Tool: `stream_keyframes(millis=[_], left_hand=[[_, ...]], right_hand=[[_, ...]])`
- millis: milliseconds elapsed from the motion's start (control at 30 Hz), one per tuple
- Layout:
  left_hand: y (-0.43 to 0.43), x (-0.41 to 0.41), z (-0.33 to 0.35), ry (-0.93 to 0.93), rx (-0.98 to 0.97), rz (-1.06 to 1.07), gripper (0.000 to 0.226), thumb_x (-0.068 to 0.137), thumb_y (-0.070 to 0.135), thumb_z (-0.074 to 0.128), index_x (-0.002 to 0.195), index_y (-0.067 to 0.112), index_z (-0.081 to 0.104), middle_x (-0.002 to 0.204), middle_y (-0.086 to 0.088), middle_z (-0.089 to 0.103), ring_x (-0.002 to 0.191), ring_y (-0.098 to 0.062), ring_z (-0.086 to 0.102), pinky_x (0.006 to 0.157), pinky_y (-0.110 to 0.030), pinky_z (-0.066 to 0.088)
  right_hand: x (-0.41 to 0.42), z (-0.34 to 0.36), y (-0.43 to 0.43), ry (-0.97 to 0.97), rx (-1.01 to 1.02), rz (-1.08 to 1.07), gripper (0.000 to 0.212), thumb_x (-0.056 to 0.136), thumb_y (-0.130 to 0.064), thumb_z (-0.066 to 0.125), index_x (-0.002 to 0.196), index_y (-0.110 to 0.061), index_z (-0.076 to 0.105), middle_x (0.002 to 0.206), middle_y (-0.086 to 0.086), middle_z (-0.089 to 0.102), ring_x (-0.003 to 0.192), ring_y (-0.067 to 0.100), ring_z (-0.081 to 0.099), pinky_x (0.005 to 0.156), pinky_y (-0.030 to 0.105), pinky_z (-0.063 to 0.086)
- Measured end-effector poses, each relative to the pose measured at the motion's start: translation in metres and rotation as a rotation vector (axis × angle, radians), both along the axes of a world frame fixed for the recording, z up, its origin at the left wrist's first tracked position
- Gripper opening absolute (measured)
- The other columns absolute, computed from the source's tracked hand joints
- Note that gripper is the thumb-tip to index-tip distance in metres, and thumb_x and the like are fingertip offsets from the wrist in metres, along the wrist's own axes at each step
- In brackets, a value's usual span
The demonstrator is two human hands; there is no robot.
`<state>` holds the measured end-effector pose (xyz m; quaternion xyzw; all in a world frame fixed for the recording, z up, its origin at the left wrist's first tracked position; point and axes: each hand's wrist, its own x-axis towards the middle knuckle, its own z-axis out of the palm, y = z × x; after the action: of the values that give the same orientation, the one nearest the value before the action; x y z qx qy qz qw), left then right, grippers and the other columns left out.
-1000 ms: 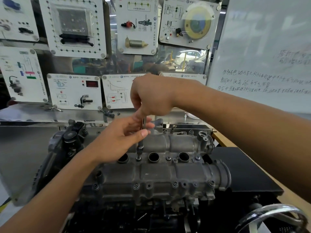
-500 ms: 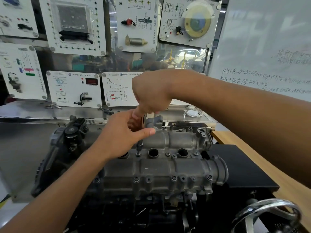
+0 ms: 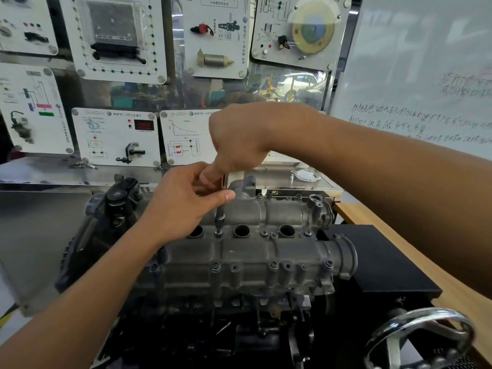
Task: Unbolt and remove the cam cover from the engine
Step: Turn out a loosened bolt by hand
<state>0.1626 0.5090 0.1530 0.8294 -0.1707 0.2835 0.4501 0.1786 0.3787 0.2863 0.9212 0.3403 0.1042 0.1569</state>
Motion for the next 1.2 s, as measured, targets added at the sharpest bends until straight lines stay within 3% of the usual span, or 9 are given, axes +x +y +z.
stream_keyframes(millis=[133,267,367,467,567,800,1000,1100,1200], left_hand=[[-0.002,0.005,0.001,0.036,-0.009,-0.031,0.014,0.082,0.027,0.08,0.088,0.023,0.068,0.082,0.019,0.074,0.082,0.003,0.071,0.075,-0.011,0.051],[0.005,0.004,0.004,0.112,0.072,-0.273,0.023,0.097,0.01,0.061,0.112,0.026,0.068,0.108,0.016,0.075,0.105,-0.004,0.069,0.095,-0.022,0.053],[0.008,0.004,0.005,0.114,0.021,-0.269,0.026,0.095,0.007,0.063,0.104,0.03,0.071,0.1,0.01,0.077,0.097,-0.01,0.073,0.089,-0.027,0.057],[0.005,0.007,0.004,0.041,-0.004,-0.107,0.007,0.084,0.019,0.077,0.088,0.022,0.072,0.081,0.01,0.076,0.078,-0.004,0.073,0.078,-0.028,0.059],[0.0,0.009,0.004,-0.033,-0.006,0.013,0.029,0.072,0.032,0.086,0.082,0.013,0.067,0.075,0.008,0.073,0.067,-0.006,0.069,0.068,-0.024,0.058],[0.01,0.007,0.009,0.146,0.054,-0.274,0.023,0.091,0.021,0.066,0.114,0.026,0.067,0.109,0.015,0.074,0.107,-0.003,0.068,0.096,-0.024,0.052],[0.009,0.007,0.011,0.051,0.015,-0.142,0.013,0.084,0.011,0.078,0.091,0.017,0.069,0.081,0.014,0.075,0.077,0.0,0.071,0.067,-0.014,0.054],[0.005,0.007,0.01,-0.043,0.064,-0.004,0.026,0.076,0.025,0.085,0.085,0.016,0.064,0.077,0.016,0.069,0.07,0.004,0.064,0.066,-0.007,0.047],[0.007,0.005,0.009,0.056,0.049,-0.116,0.023,0.083,0.023,0.079,0.099,0.025,0.064,0.094,0.022,0.071,0.091,0.004,0.068,0.082,-0.016,0.051]], right_hand=[[0.005,0.003,0.002,-0.03,-0.094,-0.003,0.047,0.092,-0.048,0.061,0.061,-0.013,0.056,0.053,-0.001,0.046,0.052,0.017,0.044,0.046,0.027,0.032],[0.007,0.009,-0.002,0.062,-0.073,0.052,0.02,0.082,-0.036,0.077,0.082,-0.017,0.071,0.079,0.0,0.07,0.078,0.022,0.067,0.063,0.031,0.051],[0.008,0.01,-0.002,0.121,-0.039,0.061,0.025,0.075,-0.039,0.083,0.087,-0.021,0.07,0.088,0.0,0.072,0.086,0.023,0.069,0.077,0.038,0.058],[0.01,0.009,-0.001,0.111,-0.007,-0.006,0.047,0.074,-0.064,0.073,0.078,-0.018,0.071,0.076,0.0,0.074,0.076,0.02,0.068,0.065,0.032,0.052],[0.013,0.009,0.0,0.131,-0.005,-0.052,0.055,0.084,-0.066,0.058,0.065,-0.016,0.069,0.061,-0.003,0.069,0.064,0.019,0.062,0.066,0.032,0.05],[0.006,0.016,-0.002,0.1,-0.062,0.041,0.025,0.081,-0.045,0.076,0.079,-0.02,0.074,0.07,-0.008,0.07,0.082,0.021,0.071,0.072,0.033,0.055],[0.006,0.012,0.001,0.113,-0.022,-0.002,0.048,0.072,-0.065,0.075,0.08,-0.017,0.073,0.08,0.002,0.073,0.078,0.025,0.069,0.073,0.037,0.058],[0.009,0.009,0.003,0.127,-0.025,-0.053,0.055,0.081,-0.069,0.06,0.067,-0.016,0.069,0.064,0.002,0.063,0.062,0.022,0.056,0.062,0.031,0.047],[0.009,0.009,0.002,0.109,-0.073,-0.029,0.047,0.09,-0.056,0.058,0.071,-0.015,0.071,0.071,0.005,0.066,0.071,0.024,0.061,0.068,0.034,0.049]])
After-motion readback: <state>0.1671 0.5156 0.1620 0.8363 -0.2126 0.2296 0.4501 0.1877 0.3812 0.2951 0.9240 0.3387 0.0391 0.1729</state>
